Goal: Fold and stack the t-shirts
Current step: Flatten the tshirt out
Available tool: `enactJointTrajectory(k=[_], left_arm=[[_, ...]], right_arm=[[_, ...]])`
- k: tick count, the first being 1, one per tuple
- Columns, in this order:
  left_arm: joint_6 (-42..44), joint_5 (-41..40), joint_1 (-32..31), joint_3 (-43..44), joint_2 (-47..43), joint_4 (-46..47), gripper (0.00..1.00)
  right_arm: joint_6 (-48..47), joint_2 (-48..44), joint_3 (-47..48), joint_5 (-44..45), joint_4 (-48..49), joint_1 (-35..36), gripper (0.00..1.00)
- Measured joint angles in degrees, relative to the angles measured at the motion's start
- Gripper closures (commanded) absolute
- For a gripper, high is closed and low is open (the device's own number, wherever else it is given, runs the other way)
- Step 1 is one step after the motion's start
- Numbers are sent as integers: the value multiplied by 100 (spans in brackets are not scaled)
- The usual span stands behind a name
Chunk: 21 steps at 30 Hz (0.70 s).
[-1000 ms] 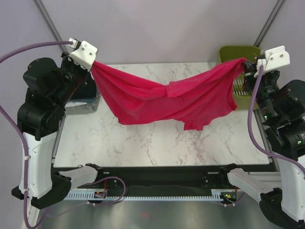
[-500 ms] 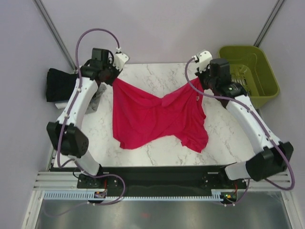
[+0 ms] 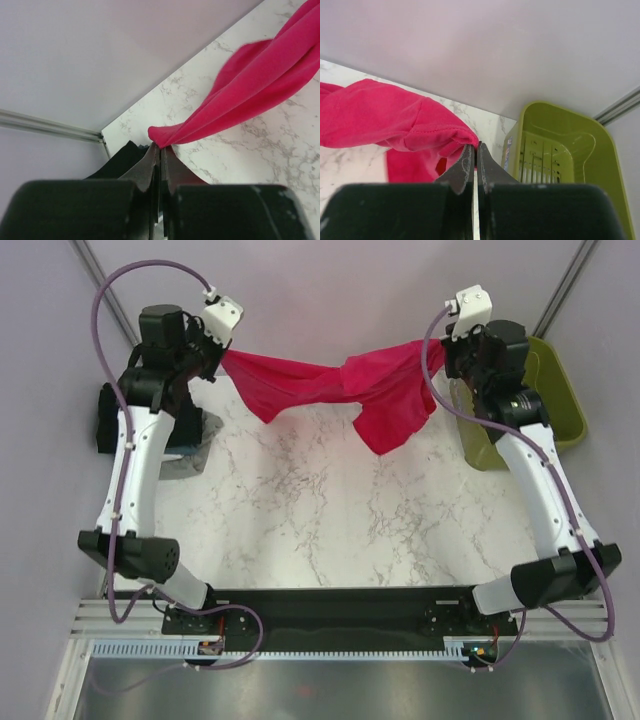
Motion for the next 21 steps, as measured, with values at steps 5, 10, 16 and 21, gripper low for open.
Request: enactJointTrajectory(k=[5,10,16,21], left_arm=[[2,101,0,-599,-1067,-168,98],[118,553,0,-706,-1556,-935,32],[155,1261,0,-866,-1838,-2452,9],[22,1373,0,-1574,-2264,-2564,10]], right_arm=[[221,-1119,-599,-258,-162,28,100],[345,-1652,-715,-981,-916,28,51],[457,-1718,-686,-2037,-2479,28,19],[601,-1764,-688,-2302,-2920,31,19]])
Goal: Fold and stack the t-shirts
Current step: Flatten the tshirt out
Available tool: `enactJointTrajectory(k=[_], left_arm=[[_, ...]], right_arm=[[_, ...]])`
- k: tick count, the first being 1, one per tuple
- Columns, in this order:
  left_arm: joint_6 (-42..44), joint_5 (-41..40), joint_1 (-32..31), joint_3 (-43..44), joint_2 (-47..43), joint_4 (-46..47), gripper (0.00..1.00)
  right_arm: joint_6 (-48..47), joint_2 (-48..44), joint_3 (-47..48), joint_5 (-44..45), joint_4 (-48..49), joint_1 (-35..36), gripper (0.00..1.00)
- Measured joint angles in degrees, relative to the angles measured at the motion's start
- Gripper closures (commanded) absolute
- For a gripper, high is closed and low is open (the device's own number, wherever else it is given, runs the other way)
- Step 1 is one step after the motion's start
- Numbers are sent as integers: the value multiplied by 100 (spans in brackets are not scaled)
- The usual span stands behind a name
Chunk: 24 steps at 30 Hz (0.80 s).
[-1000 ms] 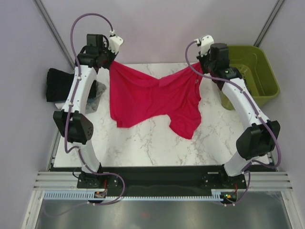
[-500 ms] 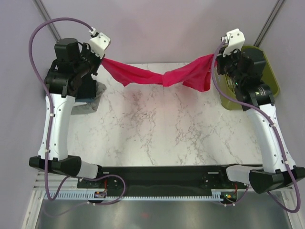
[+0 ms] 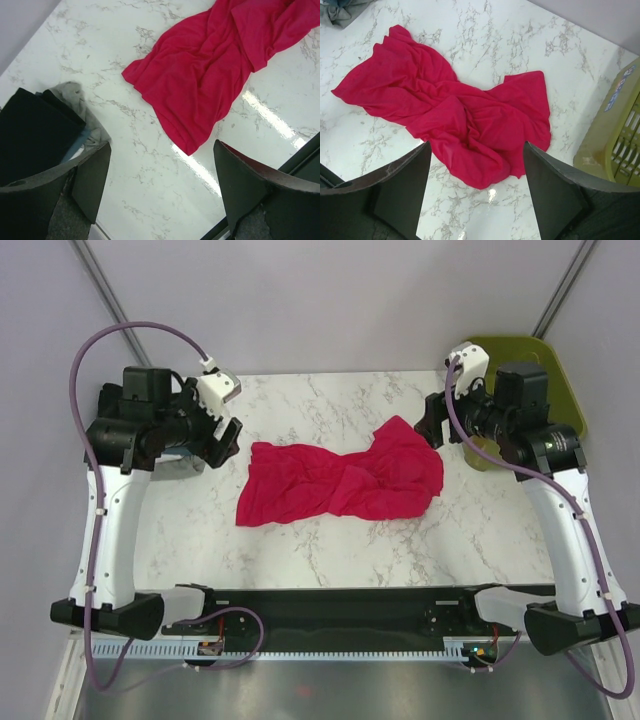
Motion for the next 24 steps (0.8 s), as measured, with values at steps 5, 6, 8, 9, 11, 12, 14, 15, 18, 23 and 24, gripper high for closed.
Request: enactJointTrajectory(k=[5,6,8,9,11,12,14,15,18,23,24], left_arm=[[-304,-24,4,-146,682,24,15],[-378,-26,9,-155,973,44,15],[-518,-31,22,-157,1626,103,16],[-588,-35,31,-138,1978,118,16],[-730,-52,55,-9,2704,131,17],[-782,-66,61,74,2979,127,17],[-898,-92,94,341,3462,63,17],[-949,-98,109,468,3609,52,18],[-1036,-85,138,813,3766,15,23],[-911,160,153,645,3571,-66,25],[-811,212,151,483,3506,-144,26]], right_arm=[[236,358,-2,-22,59,-2,20],[286,485,-13,-28,107,-2,20],[367,824,-28,0,229,-2,20],[404,1043,-28,66,269,0,19],[428,1499,-22,232,339,-2,20],[431,1683,-13,291,369,-2,19],[433,2127,57,382,363,-2,20],[439,2280,107,407,367,-4,20],[448,2583,210,417,367,-13,21],[101,2238,-212,282,278,42,22],[-55,2090,-424,256,258,94,23]])
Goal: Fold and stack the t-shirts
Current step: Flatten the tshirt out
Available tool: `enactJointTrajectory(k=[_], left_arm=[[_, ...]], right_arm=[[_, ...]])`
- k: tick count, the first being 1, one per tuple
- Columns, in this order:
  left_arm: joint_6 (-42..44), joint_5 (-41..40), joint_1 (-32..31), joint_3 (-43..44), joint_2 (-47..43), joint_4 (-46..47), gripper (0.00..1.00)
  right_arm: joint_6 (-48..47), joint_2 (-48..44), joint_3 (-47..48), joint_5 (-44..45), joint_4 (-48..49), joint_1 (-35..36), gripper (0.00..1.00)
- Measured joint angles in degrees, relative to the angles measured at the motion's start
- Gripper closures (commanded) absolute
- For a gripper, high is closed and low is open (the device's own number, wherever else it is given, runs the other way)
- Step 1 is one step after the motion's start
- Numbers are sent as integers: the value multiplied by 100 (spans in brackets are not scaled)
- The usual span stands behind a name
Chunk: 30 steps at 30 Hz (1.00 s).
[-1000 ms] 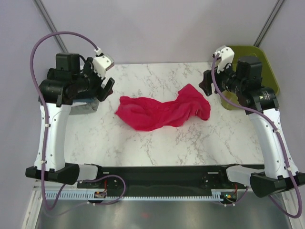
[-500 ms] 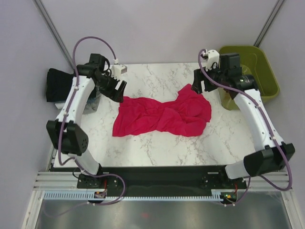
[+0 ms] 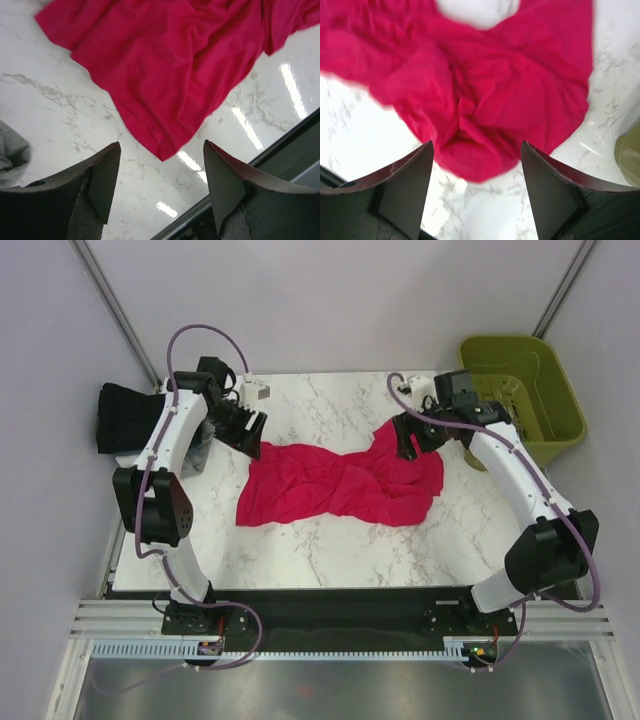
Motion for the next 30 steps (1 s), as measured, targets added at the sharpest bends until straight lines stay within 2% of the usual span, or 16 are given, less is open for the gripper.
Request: enactJointTrajectory(k=[3,8,11,19,26,30], left_arm=[[398,35,-13,-662,-203,-221,26],[960,-26,-101,-1853,-579,-282,26],[1108,-50,-267,-2256,-767,-179,26],[1172,-96,-752,-2610,-826,223,27],[1169,-92,-660,-2916,-778,428,27],[1169,-90,-544,-2957,-433,452,27]], right_arm=[[-767,-542,-870,9,-210,470,24],[-1934,-1357,-2579,284,-162,1727,23],[-2271,-1408,-2977,538,-90,1971,23],[-2612,-1134,-3040,990,621,2070,28],[-2339,-772,-2173,903,1147,2929,36],[-2149,-356,-1827,802,1637,3386,41]])
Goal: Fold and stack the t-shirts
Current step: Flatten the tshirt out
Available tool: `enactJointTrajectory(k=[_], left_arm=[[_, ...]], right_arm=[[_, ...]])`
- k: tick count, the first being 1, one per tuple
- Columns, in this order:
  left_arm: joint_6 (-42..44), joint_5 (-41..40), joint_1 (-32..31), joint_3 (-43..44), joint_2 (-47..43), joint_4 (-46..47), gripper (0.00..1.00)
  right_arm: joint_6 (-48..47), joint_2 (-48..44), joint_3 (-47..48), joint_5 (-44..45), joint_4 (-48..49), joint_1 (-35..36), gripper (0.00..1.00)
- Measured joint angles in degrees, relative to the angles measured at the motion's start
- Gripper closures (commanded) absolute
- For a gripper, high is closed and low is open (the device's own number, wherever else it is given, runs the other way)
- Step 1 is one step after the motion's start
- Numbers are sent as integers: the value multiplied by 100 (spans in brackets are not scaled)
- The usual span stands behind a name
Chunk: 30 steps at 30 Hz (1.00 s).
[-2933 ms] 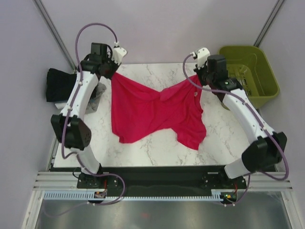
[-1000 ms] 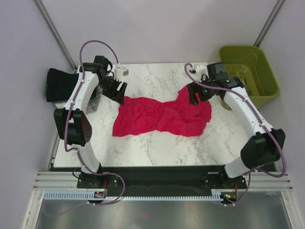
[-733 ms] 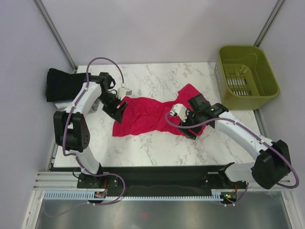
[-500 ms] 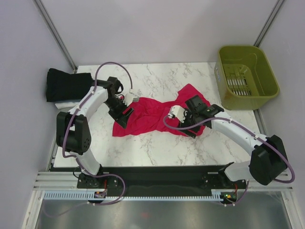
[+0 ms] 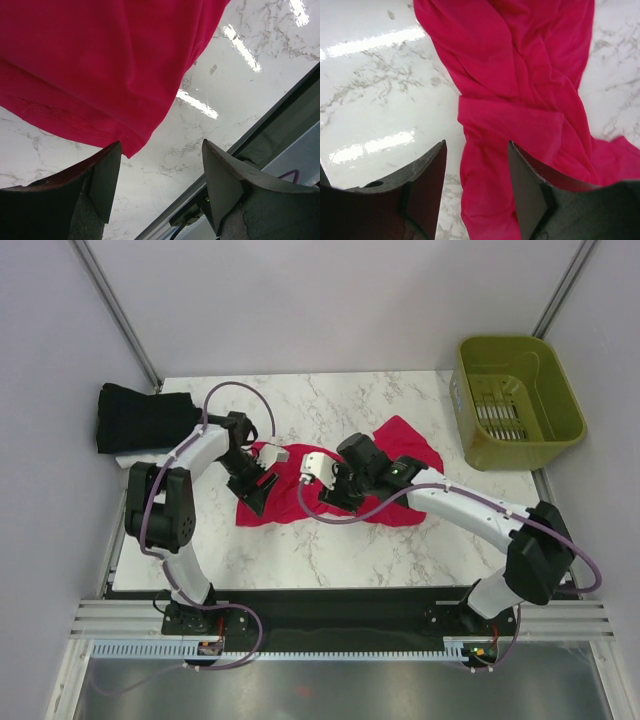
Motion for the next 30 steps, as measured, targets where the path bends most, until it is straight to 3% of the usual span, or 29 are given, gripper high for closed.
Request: enactJointTrajectory(k=[10,22,25,27,30], left_arm=[[-125,39,470,7,199,380,31],[-138,273,671,24,-59,476,31],[-140,382,710,24,-59,479,32],[-153,415,734,24,-59,479,32],[-177,470,750,24,-59,481,32]], right_arm=[[302,1045,39,-57,225,651,43],[236,1672,42,507,522,699,43],[179,1738,33,678,601,697,46],[129,1740,-13,802,702,697,56],[94,1740,-140,1045,883,697,59]])
